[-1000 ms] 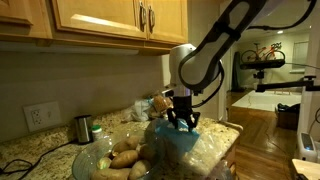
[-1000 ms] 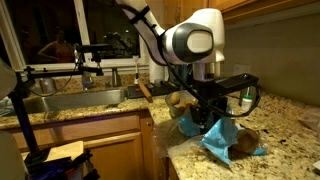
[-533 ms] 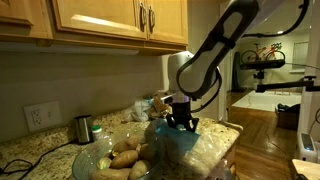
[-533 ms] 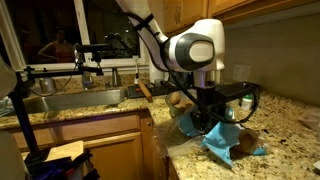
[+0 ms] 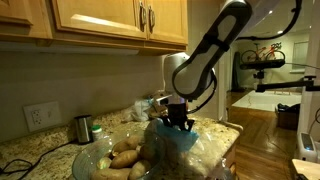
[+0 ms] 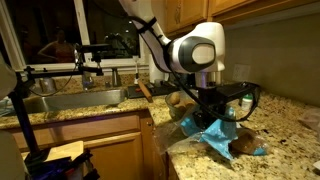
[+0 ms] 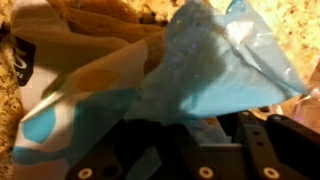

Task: Remove some potatoes from the plastic and put them into the bowl

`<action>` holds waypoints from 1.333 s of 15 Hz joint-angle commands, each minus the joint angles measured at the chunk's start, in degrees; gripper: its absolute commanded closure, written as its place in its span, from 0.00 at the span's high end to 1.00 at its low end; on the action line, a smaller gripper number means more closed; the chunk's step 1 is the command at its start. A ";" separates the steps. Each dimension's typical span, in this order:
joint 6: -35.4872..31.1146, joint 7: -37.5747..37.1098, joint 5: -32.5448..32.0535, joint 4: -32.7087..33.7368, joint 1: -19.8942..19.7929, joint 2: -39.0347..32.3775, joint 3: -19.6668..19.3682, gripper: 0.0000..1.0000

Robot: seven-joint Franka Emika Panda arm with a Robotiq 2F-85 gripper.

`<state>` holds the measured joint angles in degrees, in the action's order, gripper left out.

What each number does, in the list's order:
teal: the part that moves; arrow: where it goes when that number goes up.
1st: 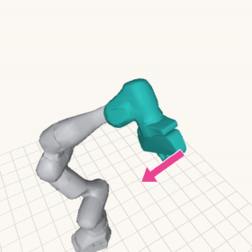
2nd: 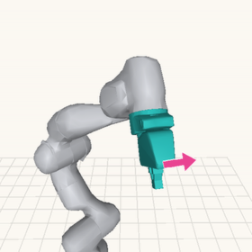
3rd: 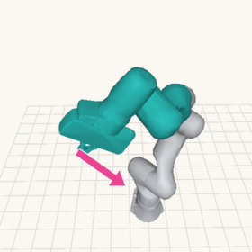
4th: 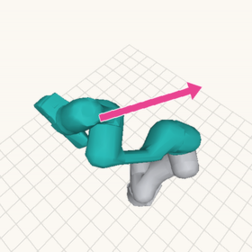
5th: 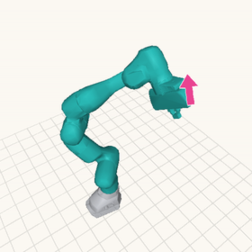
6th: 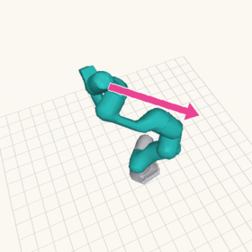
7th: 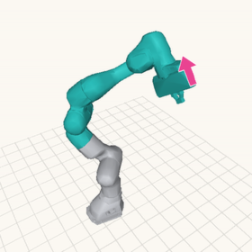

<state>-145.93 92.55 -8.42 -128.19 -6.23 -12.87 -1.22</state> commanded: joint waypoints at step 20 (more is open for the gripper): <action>-8.64 5.53 0.03 2.21 -2.56 -7.44 2.04 1.00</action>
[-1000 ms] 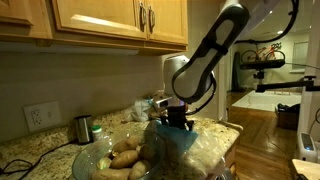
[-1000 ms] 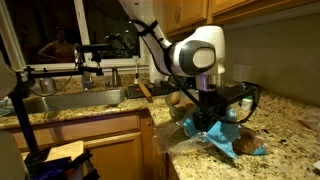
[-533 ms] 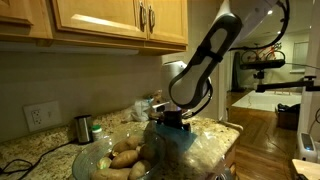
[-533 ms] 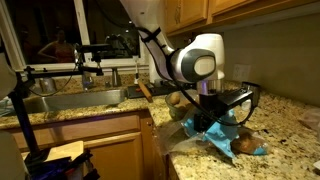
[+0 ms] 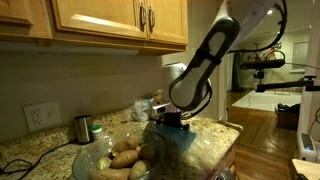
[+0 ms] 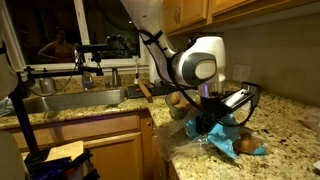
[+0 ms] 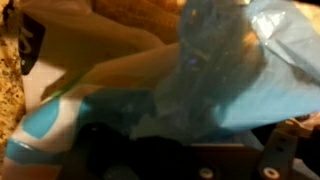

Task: Remove some potatoes from the plastic and put them into the bowl

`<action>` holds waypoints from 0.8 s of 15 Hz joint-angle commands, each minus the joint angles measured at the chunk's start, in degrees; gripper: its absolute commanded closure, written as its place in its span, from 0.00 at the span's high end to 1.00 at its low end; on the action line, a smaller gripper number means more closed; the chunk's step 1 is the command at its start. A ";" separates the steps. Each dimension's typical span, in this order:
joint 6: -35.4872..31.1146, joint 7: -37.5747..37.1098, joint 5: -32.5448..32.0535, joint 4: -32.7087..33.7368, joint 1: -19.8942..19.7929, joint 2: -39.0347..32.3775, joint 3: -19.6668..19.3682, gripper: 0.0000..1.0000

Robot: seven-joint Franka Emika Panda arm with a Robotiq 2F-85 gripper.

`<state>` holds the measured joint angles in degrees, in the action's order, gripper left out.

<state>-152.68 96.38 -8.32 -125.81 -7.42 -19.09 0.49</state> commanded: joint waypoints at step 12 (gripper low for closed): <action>-2.38 2.07 0.15 0.63 -2.08 -0.76 1.12 0.33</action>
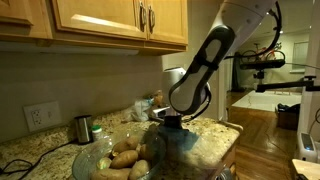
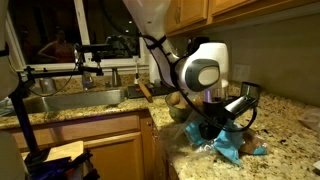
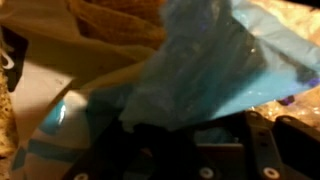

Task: Remove some potatoes from the plastic and put them into the bowl

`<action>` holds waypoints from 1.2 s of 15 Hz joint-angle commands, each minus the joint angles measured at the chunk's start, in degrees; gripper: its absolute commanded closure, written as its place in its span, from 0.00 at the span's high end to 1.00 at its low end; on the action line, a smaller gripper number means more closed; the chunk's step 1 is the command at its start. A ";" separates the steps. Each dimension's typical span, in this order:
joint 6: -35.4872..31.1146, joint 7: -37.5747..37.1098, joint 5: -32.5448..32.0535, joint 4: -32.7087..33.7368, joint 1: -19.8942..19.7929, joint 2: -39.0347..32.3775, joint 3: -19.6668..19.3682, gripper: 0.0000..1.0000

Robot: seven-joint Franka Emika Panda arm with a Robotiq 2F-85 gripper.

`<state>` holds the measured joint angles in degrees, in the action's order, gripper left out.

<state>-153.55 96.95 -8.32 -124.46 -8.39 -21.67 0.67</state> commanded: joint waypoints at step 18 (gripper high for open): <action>-1.52 1.33 -5.80 0.02 -0.20 9.16 -3.09 0.30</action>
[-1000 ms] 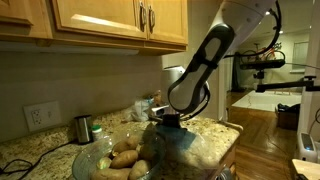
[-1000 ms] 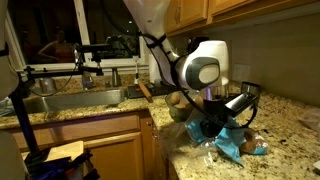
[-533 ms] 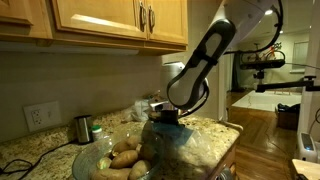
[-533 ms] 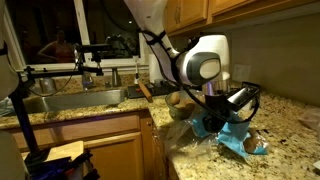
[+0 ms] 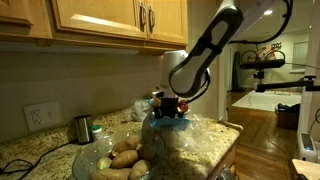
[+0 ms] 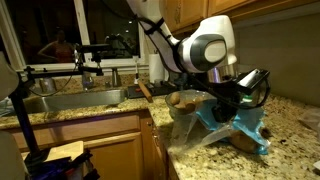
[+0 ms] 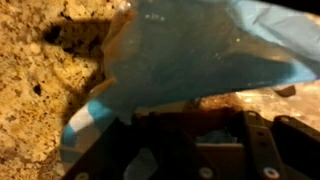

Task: Remove some potatoes from the plastic and put them into the bowl

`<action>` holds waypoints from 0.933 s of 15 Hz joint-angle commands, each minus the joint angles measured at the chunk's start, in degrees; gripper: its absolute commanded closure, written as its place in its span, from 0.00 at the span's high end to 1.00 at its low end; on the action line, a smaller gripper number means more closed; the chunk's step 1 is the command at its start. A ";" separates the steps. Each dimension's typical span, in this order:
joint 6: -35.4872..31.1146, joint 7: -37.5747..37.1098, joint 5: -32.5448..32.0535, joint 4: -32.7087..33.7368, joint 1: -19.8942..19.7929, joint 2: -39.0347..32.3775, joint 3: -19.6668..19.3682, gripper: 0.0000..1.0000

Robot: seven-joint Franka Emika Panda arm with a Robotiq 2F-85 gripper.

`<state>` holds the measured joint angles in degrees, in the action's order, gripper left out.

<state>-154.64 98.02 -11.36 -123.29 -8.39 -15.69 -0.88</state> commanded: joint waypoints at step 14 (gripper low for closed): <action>-0.59 -1.75 -12.21 2.76 0.18 5.28 -6.69 0.30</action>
<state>-154.65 97.93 -20.40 -119.81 -8.40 -13.27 -6.46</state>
